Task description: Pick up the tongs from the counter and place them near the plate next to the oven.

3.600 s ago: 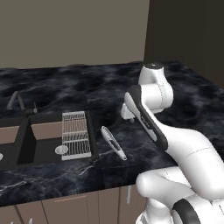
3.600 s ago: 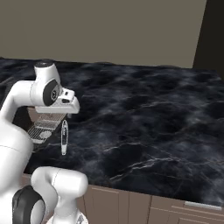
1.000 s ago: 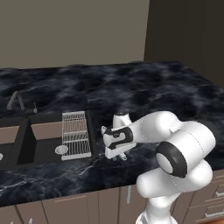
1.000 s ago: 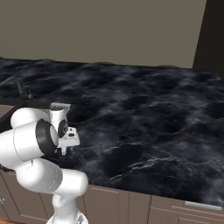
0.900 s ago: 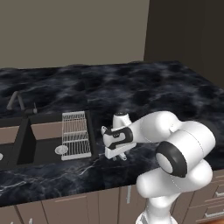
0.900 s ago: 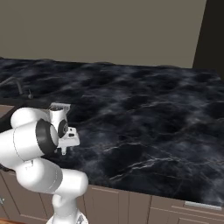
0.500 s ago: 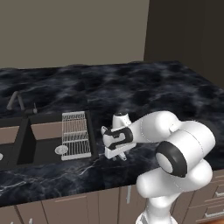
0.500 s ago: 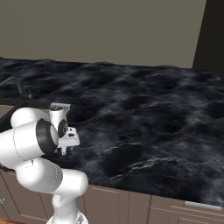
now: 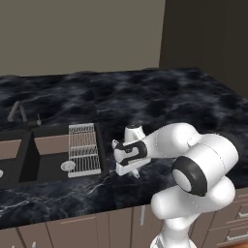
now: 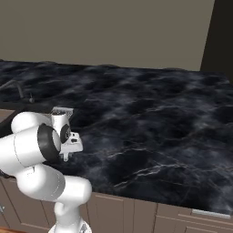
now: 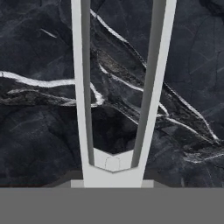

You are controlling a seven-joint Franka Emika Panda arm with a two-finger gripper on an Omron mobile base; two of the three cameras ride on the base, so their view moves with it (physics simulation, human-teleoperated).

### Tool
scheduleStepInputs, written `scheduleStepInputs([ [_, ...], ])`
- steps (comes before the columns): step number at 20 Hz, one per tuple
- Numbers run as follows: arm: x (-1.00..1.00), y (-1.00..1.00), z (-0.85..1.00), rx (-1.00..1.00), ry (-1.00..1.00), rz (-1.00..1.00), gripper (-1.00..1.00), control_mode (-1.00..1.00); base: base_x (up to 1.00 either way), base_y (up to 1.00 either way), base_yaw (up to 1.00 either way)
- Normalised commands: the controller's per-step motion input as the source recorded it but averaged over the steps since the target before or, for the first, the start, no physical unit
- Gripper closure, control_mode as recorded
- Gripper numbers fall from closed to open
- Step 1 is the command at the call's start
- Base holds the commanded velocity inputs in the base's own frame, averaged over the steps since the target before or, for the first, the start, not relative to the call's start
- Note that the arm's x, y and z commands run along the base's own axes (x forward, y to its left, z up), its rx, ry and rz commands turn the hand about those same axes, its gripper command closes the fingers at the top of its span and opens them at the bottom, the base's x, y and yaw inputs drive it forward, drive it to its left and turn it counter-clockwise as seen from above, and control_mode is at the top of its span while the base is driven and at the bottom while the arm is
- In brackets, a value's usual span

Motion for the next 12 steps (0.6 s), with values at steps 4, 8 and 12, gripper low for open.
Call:
scheduleStepInputs([
  [4, -0.16, 0.0, 0.07, 0.0, -0.02, -0.04, 1.0, -1.0, 0.0, 0.0, 0.0],
  [8, -0.7, -0.33, 0.78, 0.06, -0.05, -0.07, 1.0, -1.0, 0.0, 0.0, 0.0],
  [12, -0.84, -0.37, 1.0, 0.07, -0.1, 0.0, 1.0, -1.0, 0.0, 0.0, 0.0],
])
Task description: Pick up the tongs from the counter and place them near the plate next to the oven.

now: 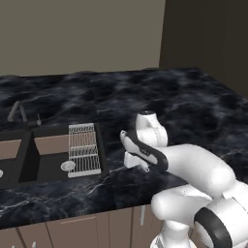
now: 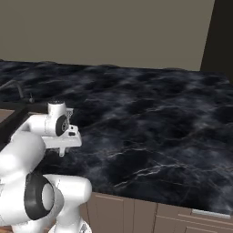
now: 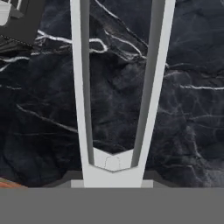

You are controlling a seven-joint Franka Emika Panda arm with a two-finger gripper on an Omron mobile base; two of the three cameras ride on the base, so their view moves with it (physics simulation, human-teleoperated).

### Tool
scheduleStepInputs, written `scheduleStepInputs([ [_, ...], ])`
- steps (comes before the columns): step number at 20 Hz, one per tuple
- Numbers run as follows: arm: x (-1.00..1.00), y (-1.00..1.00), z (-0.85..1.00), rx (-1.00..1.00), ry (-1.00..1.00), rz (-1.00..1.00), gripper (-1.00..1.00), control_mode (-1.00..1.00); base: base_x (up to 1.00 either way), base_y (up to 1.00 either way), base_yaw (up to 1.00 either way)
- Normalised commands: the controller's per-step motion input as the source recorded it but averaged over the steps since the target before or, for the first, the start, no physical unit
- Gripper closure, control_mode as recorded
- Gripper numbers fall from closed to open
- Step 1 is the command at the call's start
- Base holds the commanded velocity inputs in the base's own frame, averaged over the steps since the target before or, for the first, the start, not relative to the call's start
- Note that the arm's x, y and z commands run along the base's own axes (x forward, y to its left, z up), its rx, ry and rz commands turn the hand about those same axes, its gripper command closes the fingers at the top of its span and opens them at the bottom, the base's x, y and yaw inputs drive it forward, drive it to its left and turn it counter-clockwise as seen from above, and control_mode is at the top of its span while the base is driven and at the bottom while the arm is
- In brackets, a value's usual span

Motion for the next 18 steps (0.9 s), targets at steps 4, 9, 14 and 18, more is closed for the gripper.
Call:
scheduleStepInputs([
  [4, -0.82, -0.49, 1.0, 0.01, -0.01, 0.0, 1.0, -1.0, 0.0, 0.0, 0.0],
  [9, -0.87, -0.46, 1.0, 0.0, 0.01, 0.0, 1.0, -1.0, 0.0, 0.0, 0.0],
  [14, -0.51, -0.41, 1.0, 0.0, 0.0, 0.0, 1.0, -1.0, 0.0, 0.0, 0.0],
  [18, -0.1, -0.1, 1.0, -0.03, 0.03, 0.0, 1.0, -1.0, 0.0, 0.0, 0.0],
])
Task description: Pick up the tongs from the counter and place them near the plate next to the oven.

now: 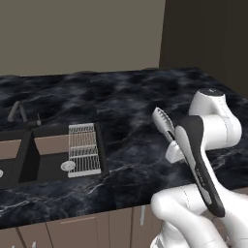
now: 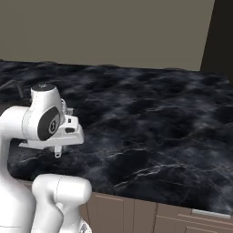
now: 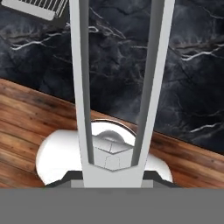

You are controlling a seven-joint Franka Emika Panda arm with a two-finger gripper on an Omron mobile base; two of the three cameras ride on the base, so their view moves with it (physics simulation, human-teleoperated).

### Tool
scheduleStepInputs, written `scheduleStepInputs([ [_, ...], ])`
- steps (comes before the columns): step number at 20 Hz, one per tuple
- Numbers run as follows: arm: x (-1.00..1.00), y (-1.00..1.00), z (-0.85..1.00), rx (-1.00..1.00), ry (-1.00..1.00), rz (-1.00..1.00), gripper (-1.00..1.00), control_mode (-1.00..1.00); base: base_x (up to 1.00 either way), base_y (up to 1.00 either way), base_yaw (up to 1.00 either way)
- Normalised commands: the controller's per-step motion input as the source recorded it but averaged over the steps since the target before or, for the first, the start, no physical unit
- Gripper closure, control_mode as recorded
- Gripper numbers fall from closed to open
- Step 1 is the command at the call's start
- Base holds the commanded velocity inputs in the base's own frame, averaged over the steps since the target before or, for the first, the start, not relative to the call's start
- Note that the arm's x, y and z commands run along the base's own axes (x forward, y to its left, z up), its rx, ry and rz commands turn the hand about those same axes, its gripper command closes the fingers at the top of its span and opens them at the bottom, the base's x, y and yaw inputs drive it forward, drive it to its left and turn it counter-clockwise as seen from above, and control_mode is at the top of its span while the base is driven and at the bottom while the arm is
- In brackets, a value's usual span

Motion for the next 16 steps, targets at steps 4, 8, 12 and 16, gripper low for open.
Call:
scheduleStepInputs([
  [4, -0.04, 0.0, 1.0, -0.06, 0.04, 0.0, 1.0, -1.0, 0.0, 0.0, 0.0],
  [8, 0.0, 0.0, 0.79, -0.03, -0.01, -0.08, 1.0, -1.0, 0.0, 0.0, 0.0],
  [12, -0.01, -0.03, 0.09, 0.0, -0.02, -0.07, 1.0, -1.0, 0.0, 0.0, 0.0],
  [16, 0.0, 0.0, 0.0, 0.0, 0.0, 0.0, 1.0, -1.0, 0.0, 0.0, 0.0],
])
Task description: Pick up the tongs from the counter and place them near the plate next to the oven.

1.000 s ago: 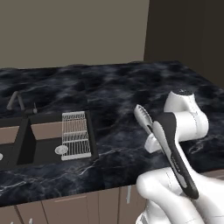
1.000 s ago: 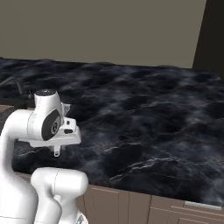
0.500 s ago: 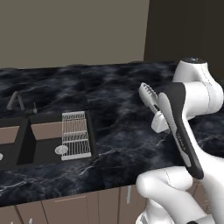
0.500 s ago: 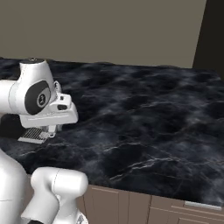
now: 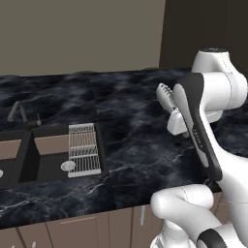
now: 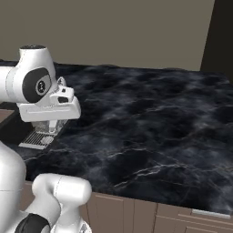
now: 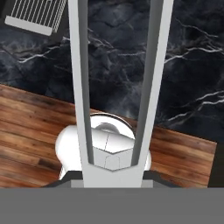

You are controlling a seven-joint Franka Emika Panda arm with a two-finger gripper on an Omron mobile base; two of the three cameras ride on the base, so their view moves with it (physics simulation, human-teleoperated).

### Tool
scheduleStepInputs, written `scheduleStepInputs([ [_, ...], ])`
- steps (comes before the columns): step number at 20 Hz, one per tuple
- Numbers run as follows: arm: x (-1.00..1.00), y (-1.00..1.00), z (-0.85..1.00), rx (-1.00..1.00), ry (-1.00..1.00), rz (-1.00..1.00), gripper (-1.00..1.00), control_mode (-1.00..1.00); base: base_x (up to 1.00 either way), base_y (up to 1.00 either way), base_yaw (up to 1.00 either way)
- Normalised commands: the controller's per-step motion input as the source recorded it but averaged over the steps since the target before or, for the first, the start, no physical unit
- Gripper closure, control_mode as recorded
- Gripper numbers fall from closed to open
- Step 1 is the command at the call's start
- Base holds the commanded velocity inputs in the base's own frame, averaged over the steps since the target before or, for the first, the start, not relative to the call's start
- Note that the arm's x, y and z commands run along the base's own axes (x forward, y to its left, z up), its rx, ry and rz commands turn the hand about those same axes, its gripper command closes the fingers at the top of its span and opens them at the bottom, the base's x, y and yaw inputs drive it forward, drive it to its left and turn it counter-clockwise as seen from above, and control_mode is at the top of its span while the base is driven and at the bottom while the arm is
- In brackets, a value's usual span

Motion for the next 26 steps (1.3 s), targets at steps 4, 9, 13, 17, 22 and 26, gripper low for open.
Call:
scheduleStepInputs([
  [4, 0.0, 0.0, 0.0, 0.0, 0.0, 0.0, 1.0, -1.0, 0.0, 0.0, 0.0],
  [9, -0.02, 0.0, 0.0, 0.0, 0.01, 0.0, 1.0, 1.0, -0.41, -0.01, 0.0],
  [13, 0.0, 0.0, 0.0, 0.0, 0.0, 0.0, 1.0, 1.0, -1.0, -0.05, 0.0],
  [17, 0.0, 0.0, 0.0, 0.0, 0.0, 0.0, 1.0, 1.0, -0.99, -0.05, 0.32],
  [22, 0.0, 0.0, 0.0, 0.0, 0.0, 0.0, 1.0, 1.0, -0.29, 0.0, 0.97],
  [26, 0.0, 0.0, 0.0, 0.0, 0.0, 0.0, 1.0, 1.0, -0.14, 0.0, 1.0],
])
